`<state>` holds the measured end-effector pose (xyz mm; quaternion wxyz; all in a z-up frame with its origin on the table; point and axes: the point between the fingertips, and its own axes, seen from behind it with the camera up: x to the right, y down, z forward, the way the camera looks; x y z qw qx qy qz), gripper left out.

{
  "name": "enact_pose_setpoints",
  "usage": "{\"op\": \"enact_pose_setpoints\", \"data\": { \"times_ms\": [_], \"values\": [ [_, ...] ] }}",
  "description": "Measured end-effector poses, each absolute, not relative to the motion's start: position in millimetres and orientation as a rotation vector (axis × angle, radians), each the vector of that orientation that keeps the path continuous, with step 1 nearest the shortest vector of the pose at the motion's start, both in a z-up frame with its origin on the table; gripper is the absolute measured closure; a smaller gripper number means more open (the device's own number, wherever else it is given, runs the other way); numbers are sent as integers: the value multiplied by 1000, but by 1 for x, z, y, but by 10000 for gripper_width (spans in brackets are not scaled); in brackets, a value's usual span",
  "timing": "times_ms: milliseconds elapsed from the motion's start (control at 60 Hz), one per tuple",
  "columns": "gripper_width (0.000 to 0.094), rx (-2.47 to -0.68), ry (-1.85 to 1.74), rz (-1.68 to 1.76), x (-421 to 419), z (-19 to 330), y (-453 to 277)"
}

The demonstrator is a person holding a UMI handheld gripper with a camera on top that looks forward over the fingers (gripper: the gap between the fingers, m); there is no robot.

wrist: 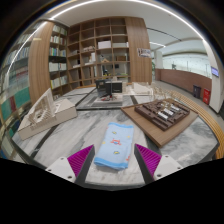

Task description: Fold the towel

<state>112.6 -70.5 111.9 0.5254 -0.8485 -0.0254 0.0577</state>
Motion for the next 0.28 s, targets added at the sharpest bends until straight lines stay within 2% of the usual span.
{"op": "enact_pose_setpoints", "data": {
  "times_ms": [167, 283],
  "values": [
    [103, -2005, -116, 176, 102, 132, -104],
    [107, -2005, -87, 128, 127, 130, -110]
  ]
}}
